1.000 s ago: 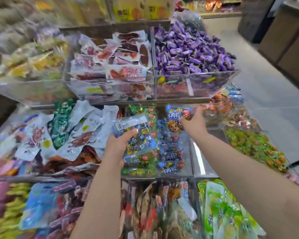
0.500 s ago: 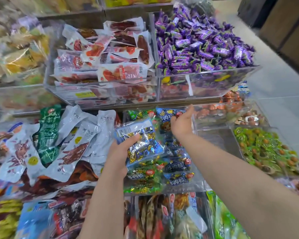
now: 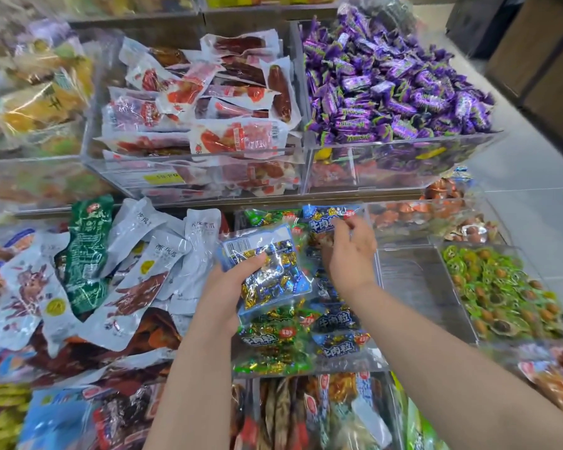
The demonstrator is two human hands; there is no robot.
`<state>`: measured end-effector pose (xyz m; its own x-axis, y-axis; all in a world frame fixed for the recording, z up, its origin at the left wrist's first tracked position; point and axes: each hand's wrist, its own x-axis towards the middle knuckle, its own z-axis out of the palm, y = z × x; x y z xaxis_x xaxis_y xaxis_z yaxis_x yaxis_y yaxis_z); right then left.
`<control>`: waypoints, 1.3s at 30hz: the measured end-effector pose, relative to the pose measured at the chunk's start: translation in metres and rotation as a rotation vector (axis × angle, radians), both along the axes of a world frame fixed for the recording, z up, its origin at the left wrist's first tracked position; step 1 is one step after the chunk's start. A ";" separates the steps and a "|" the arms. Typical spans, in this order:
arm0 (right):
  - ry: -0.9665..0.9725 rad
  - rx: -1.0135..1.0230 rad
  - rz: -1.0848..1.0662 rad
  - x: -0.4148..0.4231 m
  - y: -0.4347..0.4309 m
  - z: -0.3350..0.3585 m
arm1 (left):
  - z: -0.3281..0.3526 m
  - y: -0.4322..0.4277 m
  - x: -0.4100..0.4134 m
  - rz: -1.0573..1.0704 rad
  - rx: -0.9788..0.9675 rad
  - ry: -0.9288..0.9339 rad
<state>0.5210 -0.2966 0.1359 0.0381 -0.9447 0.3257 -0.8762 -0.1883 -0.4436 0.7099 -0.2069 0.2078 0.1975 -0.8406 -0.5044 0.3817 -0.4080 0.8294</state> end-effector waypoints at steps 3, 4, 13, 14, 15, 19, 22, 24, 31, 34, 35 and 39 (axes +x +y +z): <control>0.040 0.203 0.091 -0.005 0.001 -0.012 | -0.002 -0.002 0.000 0.004 -0.004 0.009; 0.006 0.276 0.072 -0.004 0.000 -0.011 | -0.002 -0.003 0.000 0.002 0.003 0.008; 0.094 0.466 0.116 0.000 -0.032 0.000 | 0.001 -0.010 0.001 0.009 0.020 -0.021; 0.054 0.448 0.123 0.000 -0.028 0.003 | 0.002 -0.010 0.000 0.005 0.013 -0.031; -0.049 0.436 0.108 -0.002 -0.025 0.006 | 0.003 -0.011 -0.002 -0.006 0.008 -0.044; -1.073 0.775 0.105 -0.008 -0.001 0.044 | 0.006 -0.017 -0.016 -0.048 -0.025 -0.148; -1.042 0.894 0.261 -0.018 0.016 0.055 | 0.007 -0.022 -0.032 -0.017 -0.017 -0.203; -0.813 0.813 0.286 -0.024 0.024 0.055 | 0.008 -0.025 -0.041 -0.016 -0.028 -0.231; -1.053 0.695 0.092 -0.050 0.027 0.062 | 0.018 -0.016 -0.050 -0.134 -0.023 -0.201; -1.034 0.737 0.036 -0.056 0.034 0.069 | 0.015 -0.014 -0.049 -0.108 -0.015 -0.194; -1.014 0.746 0.073 -0.058 0.038 0.073 | 0.014 -0.013 -0.049 -0.098 -0.008 -0.193; -0.863 0.710 0.312 -0.060 0.056 0.090 | 0.017 -0.009 -0.052 -0.094 0.022 -0.110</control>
<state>0.4608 -0.2410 0.2258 0.3247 -0.9141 -0.2428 -0.1901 0.1884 -0.9635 0.6582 -0.2157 0.2247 0.1741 -0.8468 -0.5027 0.2481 -0.4563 0.8546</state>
